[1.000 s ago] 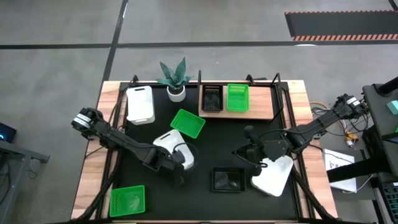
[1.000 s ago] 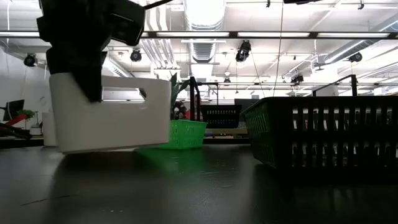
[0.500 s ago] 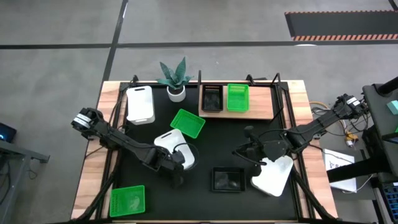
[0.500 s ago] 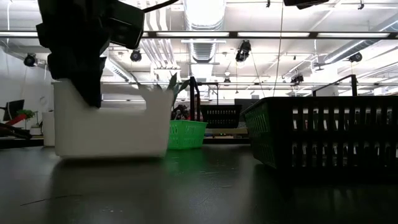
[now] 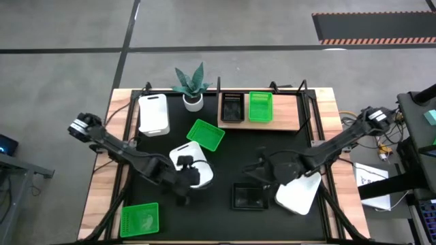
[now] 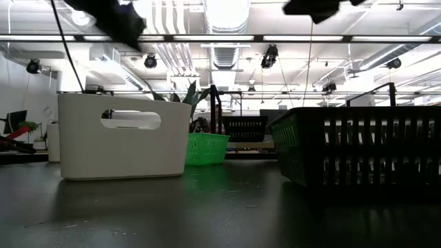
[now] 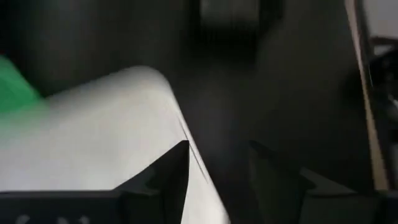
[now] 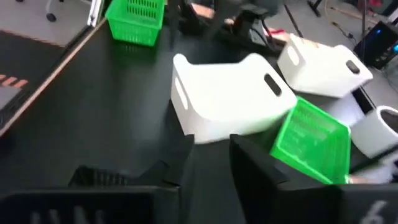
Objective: Stack baskets on shelf by color
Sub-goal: Put the bottom left white bin on the shelf
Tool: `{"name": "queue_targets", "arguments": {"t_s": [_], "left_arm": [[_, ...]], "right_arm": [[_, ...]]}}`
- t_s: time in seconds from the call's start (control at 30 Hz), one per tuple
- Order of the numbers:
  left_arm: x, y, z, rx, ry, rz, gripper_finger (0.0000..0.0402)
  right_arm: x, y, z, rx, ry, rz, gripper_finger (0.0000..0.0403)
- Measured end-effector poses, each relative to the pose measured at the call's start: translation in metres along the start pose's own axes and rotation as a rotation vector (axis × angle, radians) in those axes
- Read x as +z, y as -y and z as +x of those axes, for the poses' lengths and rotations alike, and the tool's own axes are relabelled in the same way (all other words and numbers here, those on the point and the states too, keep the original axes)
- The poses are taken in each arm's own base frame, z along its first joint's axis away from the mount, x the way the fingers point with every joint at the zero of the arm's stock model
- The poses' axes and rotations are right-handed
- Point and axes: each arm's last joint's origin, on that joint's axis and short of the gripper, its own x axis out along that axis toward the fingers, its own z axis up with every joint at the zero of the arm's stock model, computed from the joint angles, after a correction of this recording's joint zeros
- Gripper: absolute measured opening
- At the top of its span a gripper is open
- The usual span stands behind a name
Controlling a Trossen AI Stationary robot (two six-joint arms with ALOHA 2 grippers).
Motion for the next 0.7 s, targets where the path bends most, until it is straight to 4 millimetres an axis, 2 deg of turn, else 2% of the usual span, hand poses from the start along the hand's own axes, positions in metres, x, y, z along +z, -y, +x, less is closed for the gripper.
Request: {"name": "queue_targets", "arguments": {"t_s": [0.13, 0.27, 0.37, 0.5, 0.7], "left_arm": [[0.005, -0.001, -0.017, 0.152, 0.314, 0.321, 0.0145], [0.003, -0.012, -0.034, 0.203, 0.575, 0.471, 0.0145], [-0.009, -0.023, -0.045, 0.233, 0.687, 0.499, 0.0145], [-0.025, -0.036, -0.058, 0.233, 0.800, 0.436, 0.0145], [-0.048, -0.049, -0.063, 0.229, 0.870, 0.394, 0.0145]], "right_arm": [[0.016, -0.004, 0.023, -0.010, 0.009, -0.027, 0.0131], [0.035, -0.003, 0.049, 0.063, -0.017, -0.030, 0.0159], [0.048, -0.001, 0.069, 0.151, -0.037, -0.020, 0.0173], [0.055, 0.001, 0.099, 0.173, -0.099, -0.020, 0.0182], [0.056, 0.012, 0.141, 0.168, -0.176, -0.021, 0.0183]]}}
